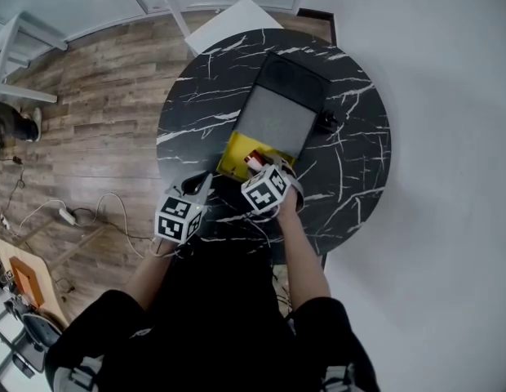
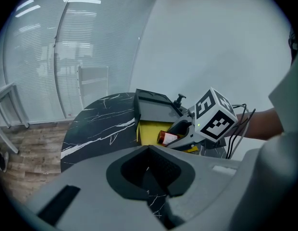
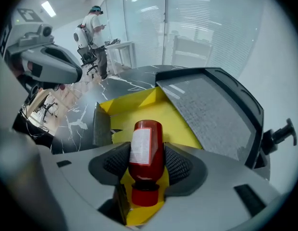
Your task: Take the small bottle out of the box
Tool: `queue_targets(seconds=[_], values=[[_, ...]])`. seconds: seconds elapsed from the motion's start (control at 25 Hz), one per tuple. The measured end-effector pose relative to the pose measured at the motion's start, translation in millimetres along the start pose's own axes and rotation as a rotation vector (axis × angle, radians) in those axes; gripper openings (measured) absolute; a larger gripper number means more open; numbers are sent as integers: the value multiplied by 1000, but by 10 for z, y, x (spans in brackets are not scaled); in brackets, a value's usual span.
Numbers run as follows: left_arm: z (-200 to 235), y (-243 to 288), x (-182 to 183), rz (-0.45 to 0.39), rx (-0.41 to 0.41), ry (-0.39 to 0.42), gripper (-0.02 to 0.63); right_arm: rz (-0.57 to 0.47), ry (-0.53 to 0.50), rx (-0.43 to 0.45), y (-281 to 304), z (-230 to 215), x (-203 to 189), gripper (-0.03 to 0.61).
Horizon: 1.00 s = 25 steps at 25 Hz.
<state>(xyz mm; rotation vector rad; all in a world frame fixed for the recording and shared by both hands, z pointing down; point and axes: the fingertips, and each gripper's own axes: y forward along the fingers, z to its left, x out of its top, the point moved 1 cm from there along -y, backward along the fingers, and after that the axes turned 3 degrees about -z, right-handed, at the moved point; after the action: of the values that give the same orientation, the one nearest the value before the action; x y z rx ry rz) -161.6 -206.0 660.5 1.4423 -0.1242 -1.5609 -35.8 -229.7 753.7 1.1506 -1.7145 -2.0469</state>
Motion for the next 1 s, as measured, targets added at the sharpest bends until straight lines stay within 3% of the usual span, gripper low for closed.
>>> queue_targets(seconds=[0.52,1.0], values=[[-421,15,158,-26,-19,52,-2,-207,146,-20,-499,-99,125,210],[-926,40,340,-64,-53,101,-2,-392,189,-109,-1239,-163,26,212]])
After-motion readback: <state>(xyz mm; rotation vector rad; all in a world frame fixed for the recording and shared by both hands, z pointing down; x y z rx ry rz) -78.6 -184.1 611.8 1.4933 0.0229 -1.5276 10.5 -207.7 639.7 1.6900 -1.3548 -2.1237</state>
